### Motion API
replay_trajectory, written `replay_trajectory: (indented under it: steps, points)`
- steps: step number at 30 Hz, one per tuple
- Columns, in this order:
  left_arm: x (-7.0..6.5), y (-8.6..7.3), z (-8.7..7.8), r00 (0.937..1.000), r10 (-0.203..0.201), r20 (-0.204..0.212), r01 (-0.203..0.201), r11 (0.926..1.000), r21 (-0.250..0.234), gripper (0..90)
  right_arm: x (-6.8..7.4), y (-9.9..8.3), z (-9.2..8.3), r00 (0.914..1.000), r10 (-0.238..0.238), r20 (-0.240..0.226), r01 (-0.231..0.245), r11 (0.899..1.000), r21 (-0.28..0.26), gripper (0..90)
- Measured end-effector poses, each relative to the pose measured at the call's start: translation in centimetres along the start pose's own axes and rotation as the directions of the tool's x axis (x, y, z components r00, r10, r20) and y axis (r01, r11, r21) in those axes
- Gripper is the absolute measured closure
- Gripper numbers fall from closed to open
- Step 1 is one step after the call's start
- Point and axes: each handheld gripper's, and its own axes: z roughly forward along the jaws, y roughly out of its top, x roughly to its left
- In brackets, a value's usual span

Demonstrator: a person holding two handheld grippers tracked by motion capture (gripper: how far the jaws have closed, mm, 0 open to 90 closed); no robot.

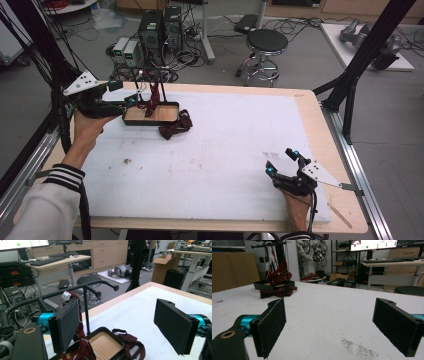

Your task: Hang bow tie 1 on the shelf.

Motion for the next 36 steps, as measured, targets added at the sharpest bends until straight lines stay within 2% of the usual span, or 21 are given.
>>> replay_trajectory:
  steps: [9,19,26,36]
  points:
    - [-1.5,-0.3,0.8,0.9993,0.026,0.025,-0.027,0.9994,0.022,20.9,0.0,0.0,0.0,1.0,-0.005,-0.002,0.005,1.0,-0.001,10.7]
    - [-3.8,-1.1,3.0,0.9955,0.059,0.074,-0.064,0.9952,0.074,20.9,0.0,0.0,0.0,1.0,0.003,-0.005,-0.003,1.0,-0.003,10.7]
    - [-5.5,-1.8,4.7,0.9907,0.091,0.101,-0.104,0.986,0.13,21.1,-0.1,0.0,-0.1,1.0,0.006,-0.005,-0.006,1.0,-0.002,10.7]
    - [-6.8,-2.7,6.6,0.9863,0.11,0.124,-0.132,0.9722,0.193,22.2,-0.2,0.0,-0.1,0.9999,0.009,-0.007,-0.009,1.0,-0.011,10.7]
